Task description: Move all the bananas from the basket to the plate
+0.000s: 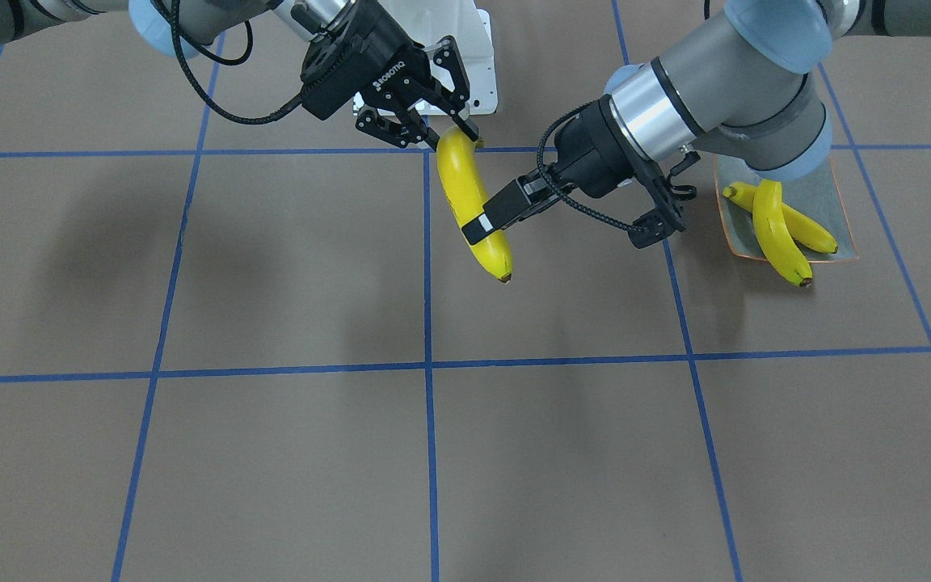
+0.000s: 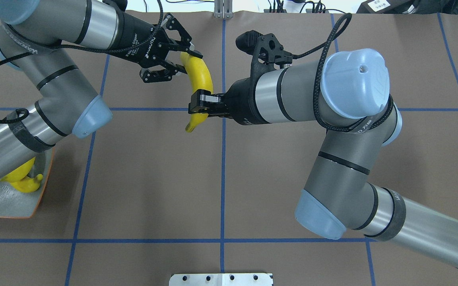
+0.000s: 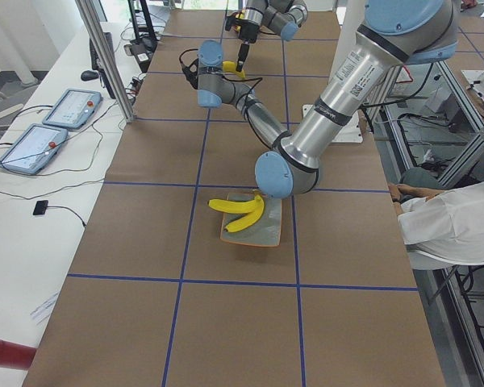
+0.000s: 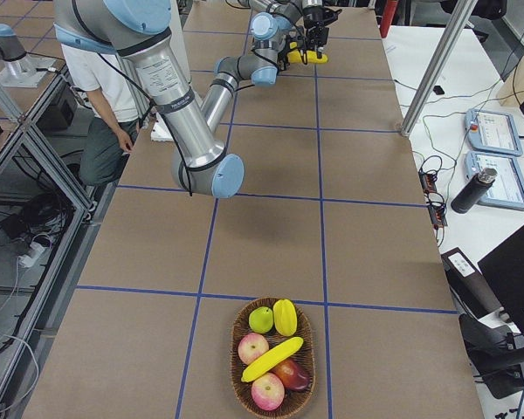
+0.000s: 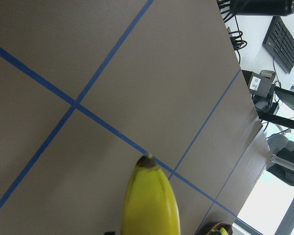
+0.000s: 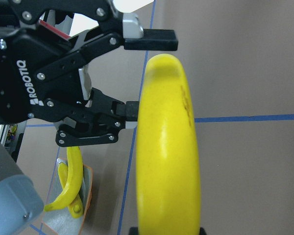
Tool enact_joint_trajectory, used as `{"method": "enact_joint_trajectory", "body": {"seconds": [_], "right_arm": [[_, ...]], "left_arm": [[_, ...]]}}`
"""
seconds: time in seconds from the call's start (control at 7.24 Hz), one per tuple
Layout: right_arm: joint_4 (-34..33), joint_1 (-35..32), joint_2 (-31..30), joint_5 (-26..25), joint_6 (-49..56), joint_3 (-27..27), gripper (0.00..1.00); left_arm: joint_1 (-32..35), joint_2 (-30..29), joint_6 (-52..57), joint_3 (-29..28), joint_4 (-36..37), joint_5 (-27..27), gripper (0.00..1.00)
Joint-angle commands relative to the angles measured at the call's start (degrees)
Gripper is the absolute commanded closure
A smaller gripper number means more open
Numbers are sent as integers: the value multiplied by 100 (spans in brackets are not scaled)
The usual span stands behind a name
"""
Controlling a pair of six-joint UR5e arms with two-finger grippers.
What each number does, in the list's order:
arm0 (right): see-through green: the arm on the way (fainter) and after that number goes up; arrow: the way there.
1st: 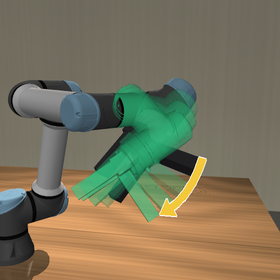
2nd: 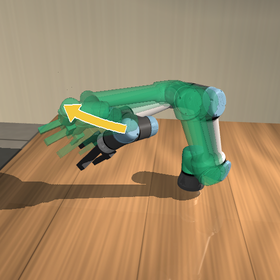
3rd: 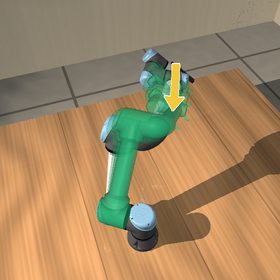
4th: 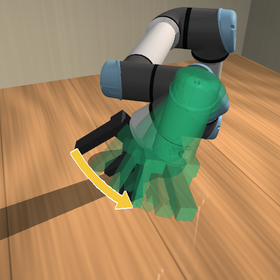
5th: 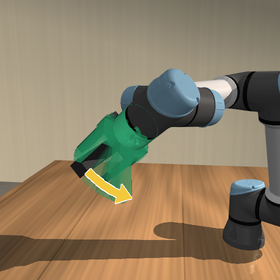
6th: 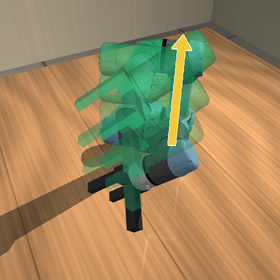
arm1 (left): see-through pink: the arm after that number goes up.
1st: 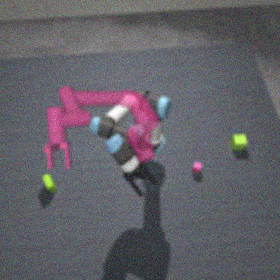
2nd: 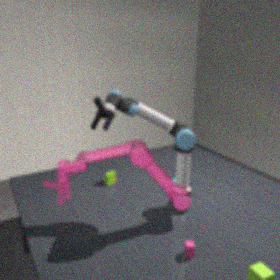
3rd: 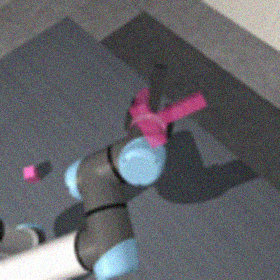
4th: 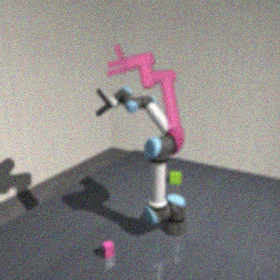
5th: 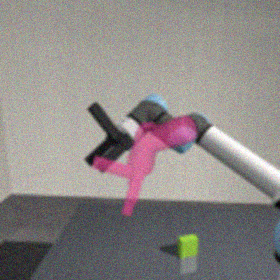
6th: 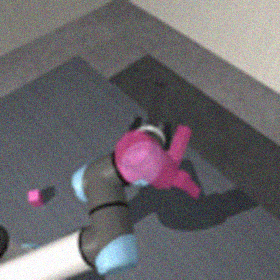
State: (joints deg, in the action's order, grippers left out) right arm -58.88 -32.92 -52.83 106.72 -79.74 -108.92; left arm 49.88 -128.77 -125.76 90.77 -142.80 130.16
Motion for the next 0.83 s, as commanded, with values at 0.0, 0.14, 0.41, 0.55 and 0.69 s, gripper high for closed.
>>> {"method": "enact_joint_trajectory", "body": {"seconds": [0.0, 0.14, 0.41, 0.55, 0.69], "right_arm": [[52, 5, -34, -99, 12, 2, 1], [243, -4, -156, -221, -6, -33, 0], [342, -65, -734, -501, 3, -461, 0], [333, -92, -1102, -669, 3, -707, 0], [324, -162, -1524, -757, 3, -858, 0]], "left_arm": [[-14, 1, -1, 38, 58, 9, 100], [-5, 106, 16, 29, 68, 18, 100], [282, 832, 113, 309, 103, -34, 100], [581, 1175, 113, 380, 138, -43, 100], [810, 1979, 165, 650, 269, -70, 100]]}}
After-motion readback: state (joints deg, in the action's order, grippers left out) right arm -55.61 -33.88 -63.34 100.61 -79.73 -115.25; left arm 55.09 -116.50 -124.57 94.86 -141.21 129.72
